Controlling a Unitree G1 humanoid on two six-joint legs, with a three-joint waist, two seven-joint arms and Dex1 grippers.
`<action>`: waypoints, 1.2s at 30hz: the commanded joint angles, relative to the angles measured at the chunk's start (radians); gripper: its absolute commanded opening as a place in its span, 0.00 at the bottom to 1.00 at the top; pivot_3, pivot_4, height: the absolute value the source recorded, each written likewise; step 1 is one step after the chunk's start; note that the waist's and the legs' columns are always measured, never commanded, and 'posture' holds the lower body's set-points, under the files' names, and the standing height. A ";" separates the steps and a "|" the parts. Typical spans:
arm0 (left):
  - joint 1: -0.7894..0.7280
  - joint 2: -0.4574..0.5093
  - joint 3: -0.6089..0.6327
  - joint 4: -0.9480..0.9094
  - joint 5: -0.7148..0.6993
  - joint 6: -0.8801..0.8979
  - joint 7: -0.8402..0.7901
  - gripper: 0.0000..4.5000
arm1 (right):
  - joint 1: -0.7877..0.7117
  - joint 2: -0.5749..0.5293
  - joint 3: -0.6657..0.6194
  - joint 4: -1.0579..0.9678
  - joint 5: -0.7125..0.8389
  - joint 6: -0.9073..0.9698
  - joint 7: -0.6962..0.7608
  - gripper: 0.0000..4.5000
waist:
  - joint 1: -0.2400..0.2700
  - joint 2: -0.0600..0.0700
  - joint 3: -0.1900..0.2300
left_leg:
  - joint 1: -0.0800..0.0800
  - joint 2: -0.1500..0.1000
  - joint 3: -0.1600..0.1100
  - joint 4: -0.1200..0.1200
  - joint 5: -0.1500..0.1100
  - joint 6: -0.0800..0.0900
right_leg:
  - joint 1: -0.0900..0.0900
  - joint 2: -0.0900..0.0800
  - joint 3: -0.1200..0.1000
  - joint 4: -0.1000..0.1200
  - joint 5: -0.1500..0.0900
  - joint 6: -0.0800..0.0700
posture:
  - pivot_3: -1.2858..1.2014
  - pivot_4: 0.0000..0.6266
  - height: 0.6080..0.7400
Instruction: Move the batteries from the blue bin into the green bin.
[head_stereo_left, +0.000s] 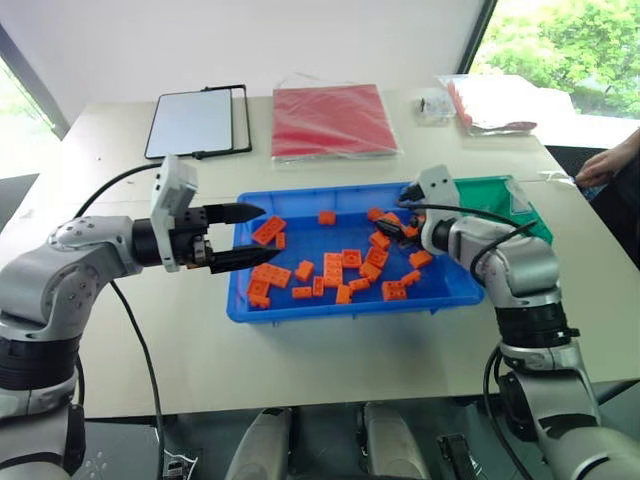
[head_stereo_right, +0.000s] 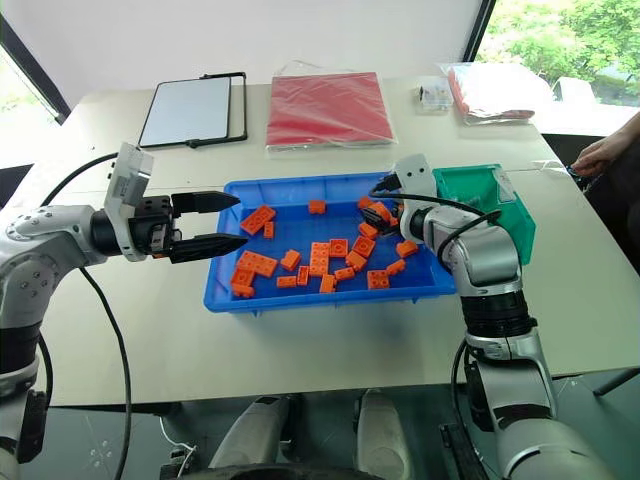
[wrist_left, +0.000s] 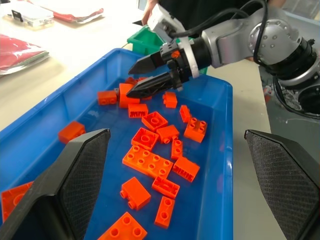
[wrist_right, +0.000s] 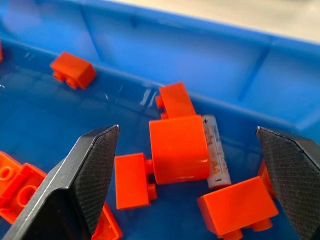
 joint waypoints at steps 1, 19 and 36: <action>-0.006 0.015 0.039 -0.035 -0.022 -0.001 0.008 1.00 | -0.011 0.011 0.002 0.016 -0.013 -0.048 0.010 0.99 | 0.001 0.000 0.000 | 0.000 0.000 0.000 0.000 0.000 0.000 | 0.000 0.000 0.000 0.000 0.000 0.000 | 0.52 0.24 0.93; -0.033 0.011 0.026 -0.012 -0.015 -0.016 0.013 1.00 | -0.021 0.211 0.179 -0.125 0.019 0.008 0.061 0.27 | -0.001 0.000 0.000 | 0.000 0.000 -0.001 0.000 0.000 0.000 | -0.001 0.001 0.000 0.001 0.000 0.000 | 0.52 0.24 0.93; -0.031 -0.002 0.021 0.003 -0.006 -0.032 0.011 1.00 | -0.112 -0.078 0.054 -0.114 0.002 0.070 0.142 0.80 | 0.006 0.000 0.000 | 0.000 -0.001 -0.001 0.000 0.000 0.000 | 0.000 0.000 0.000 0.000 0.000 0.000 | 0.52 0.24 0.93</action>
